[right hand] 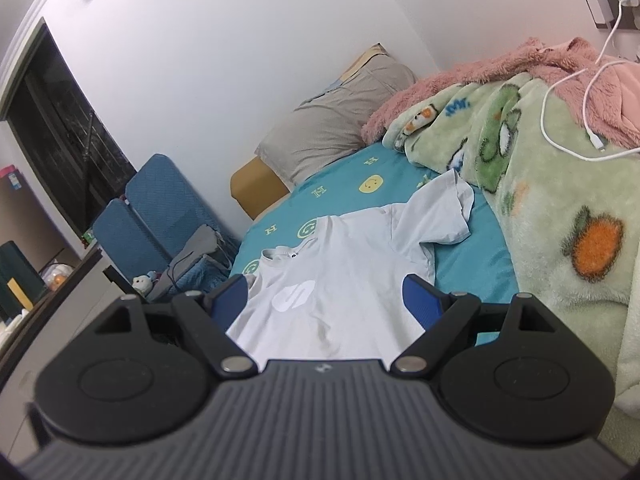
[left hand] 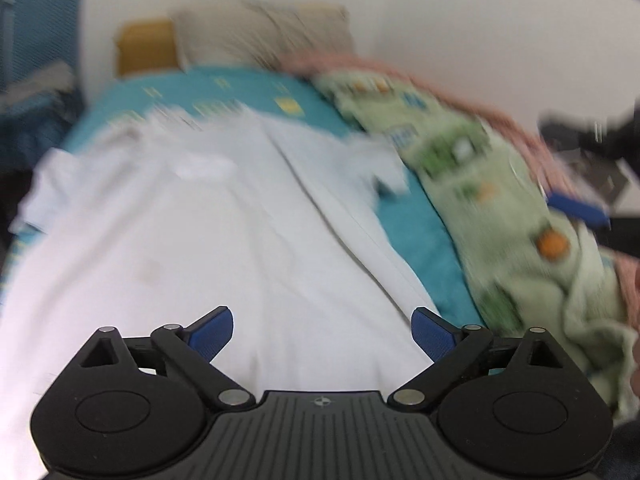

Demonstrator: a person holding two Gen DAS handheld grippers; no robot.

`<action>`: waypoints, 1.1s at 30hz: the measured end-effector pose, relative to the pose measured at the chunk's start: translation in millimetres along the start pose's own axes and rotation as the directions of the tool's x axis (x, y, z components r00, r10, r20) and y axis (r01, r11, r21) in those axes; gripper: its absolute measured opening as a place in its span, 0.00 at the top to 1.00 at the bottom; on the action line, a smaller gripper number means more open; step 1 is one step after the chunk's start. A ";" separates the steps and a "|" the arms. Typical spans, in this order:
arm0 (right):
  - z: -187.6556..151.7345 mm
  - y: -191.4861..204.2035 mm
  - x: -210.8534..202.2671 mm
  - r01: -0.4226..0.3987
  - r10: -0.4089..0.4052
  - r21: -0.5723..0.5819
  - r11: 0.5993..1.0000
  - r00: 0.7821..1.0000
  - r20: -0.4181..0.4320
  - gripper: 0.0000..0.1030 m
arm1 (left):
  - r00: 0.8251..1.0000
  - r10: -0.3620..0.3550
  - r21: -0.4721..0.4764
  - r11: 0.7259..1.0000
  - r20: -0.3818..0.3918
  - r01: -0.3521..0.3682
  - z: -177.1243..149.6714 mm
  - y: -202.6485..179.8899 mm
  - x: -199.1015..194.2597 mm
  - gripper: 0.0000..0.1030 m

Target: Fold clothes

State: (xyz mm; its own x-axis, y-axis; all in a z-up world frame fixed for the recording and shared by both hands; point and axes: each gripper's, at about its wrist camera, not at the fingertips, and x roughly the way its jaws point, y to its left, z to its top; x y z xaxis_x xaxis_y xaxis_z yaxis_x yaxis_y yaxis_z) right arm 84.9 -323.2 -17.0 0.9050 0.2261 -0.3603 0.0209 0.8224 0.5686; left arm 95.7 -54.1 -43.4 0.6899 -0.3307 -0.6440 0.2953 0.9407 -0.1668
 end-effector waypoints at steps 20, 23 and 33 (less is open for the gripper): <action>9.1 -18.9 52.8 0.066 -0.045 0.218 0.974 0.994 -0.100 0.16 | 0.984 0.103 -0.050 0.994 0.146 -0.097 -9.8 37.8 -42.7 0.00; 16.2 -57.1 87.9 0.083 -0.044 0.411 0.908 0.993 -0.106 0.15 | 0.985 0.108 -0.046 0.994 0.135 -0.102 -12.8 37.8 -33.7 0.00; -0.9 -115.3 223.7 0.106 -0.053 0.498 0.860 0.991 -0.119 0.15 | 0.987 0.152 -0.095 0.985 0.047 -0.147 -17.2 55.2 32.7 0.00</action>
State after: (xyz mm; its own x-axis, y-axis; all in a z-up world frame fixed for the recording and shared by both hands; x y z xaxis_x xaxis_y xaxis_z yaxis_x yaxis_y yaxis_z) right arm 284.6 -367.0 -163.8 0.8456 0.2431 -0.4753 0.3253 0.4712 0.8198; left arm 123.2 -11.7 -86.5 0.7572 -0.1873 -0.6257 0.1264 0.9819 -0.1409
